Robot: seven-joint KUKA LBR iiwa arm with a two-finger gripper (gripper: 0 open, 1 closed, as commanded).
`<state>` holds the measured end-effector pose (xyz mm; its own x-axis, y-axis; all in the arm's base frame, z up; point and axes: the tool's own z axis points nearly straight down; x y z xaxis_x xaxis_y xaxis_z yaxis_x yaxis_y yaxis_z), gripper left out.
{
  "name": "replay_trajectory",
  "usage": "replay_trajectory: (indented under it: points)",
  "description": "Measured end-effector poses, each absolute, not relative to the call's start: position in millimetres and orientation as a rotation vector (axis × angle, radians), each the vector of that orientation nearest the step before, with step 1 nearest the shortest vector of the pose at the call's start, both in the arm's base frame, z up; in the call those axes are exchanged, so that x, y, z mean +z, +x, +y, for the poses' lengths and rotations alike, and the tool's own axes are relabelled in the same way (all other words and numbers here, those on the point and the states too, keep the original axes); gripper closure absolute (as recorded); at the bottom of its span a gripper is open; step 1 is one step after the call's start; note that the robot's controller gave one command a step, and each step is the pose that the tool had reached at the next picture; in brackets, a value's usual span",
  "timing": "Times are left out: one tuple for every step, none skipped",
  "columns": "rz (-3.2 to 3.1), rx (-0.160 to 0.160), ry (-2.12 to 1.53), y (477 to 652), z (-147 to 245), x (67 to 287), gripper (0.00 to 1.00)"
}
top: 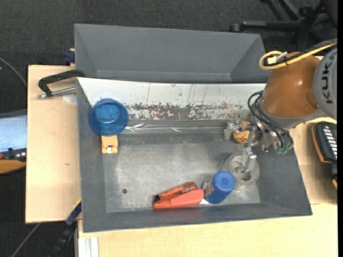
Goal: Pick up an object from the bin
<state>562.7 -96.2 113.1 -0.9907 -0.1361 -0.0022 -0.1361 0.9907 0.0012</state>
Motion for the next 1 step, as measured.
replay_trajectory:
  points:
    - [3.120,0.001,-0.279,562.1,-130.9,117.6,0.00]
